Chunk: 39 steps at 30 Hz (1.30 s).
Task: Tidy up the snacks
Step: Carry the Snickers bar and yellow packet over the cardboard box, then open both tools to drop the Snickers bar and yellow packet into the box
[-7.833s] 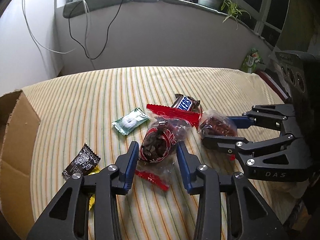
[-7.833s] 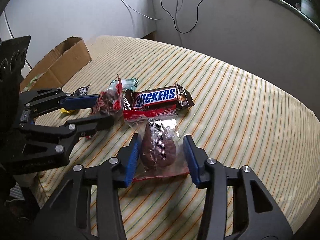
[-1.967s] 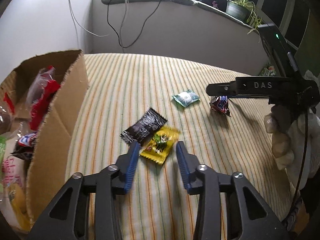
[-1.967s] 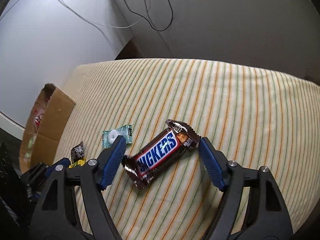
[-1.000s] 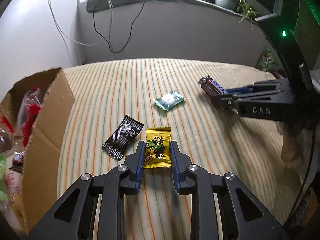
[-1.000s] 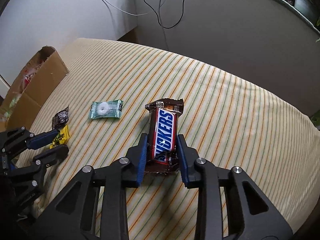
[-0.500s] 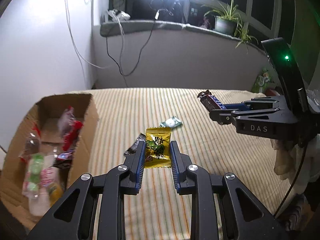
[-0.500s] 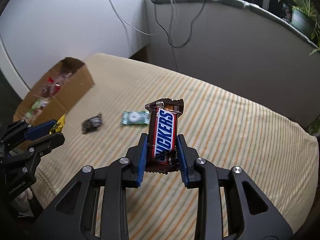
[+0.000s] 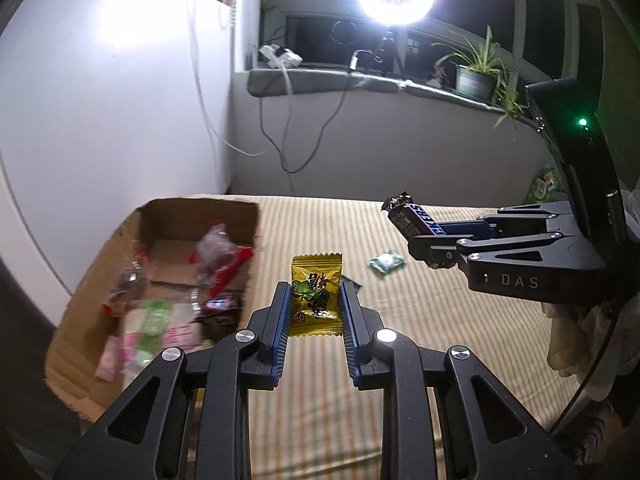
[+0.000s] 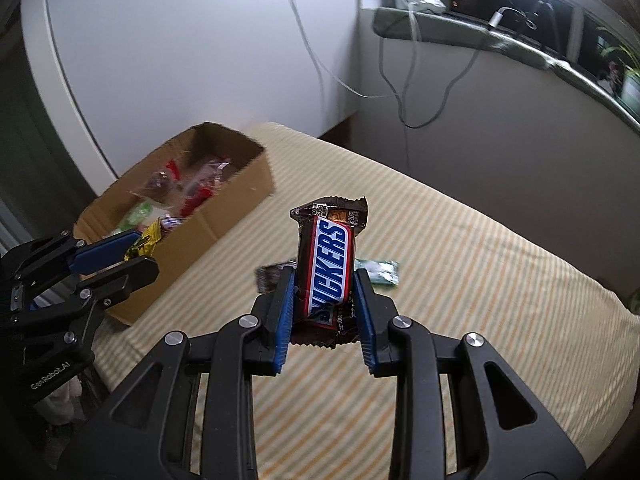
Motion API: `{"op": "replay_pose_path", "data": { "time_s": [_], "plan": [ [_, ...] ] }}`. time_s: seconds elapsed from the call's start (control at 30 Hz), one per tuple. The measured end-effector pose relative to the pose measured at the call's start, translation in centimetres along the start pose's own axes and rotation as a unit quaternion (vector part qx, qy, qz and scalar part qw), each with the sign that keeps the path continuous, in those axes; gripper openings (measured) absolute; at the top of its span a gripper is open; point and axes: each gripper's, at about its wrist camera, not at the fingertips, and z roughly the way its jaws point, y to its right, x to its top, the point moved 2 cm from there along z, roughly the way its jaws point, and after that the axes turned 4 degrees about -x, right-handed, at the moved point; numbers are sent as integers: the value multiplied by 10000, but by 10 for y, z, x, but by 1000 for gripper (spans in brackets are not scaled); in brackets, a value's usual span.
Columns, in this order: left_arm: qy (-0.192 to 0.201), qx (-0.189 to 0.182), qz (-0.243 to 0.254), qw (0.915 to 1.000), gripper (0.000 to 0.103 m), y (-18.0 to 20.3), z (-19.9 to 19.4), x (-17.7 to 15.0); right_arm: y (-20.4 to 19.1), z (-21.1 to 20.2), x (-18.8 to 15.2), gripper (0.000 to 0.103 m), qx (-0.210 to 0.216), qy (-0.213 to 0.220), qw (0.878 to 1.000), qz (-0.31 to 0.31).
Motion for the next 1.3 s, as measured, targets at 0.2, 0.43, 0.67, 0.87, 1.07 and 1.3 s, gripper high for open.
{"op": "replay_pose_path", "data": {
  "time_s": [0.2, 0.43, 0.67, 0.87, 1.07, 1.3],
  "plan": [
    [78, 204, -169, 9996, 23, -24, -11, -3, -31, 9, 14, 29, 189, 39, 9996, -202],
    [140, 436, -373, 9983, 23, -53, -20, -7, -60, 21, 27, 29, 376, 32, 9986, -379],
    [152, 576, -560, 9967, 22, -77, -24, -14, -86, 37, 40, 29, 555, -13, 9972, -508],
    [137, 664, -681, 9954, 22, -91, -23, -19, -102, 48, 49, 29, 633, -51, 9962, -593],
    [104, 724, -748, 9945, 23, -98, -21, -23, -114, 62, 54, 29, 699, -141, 9952, -675],
    [66, 769, -809, 9937, 23, -107, -16, -23, -122, 76, 57, 29, 772, -223, 9942, -715]
  ]
}}
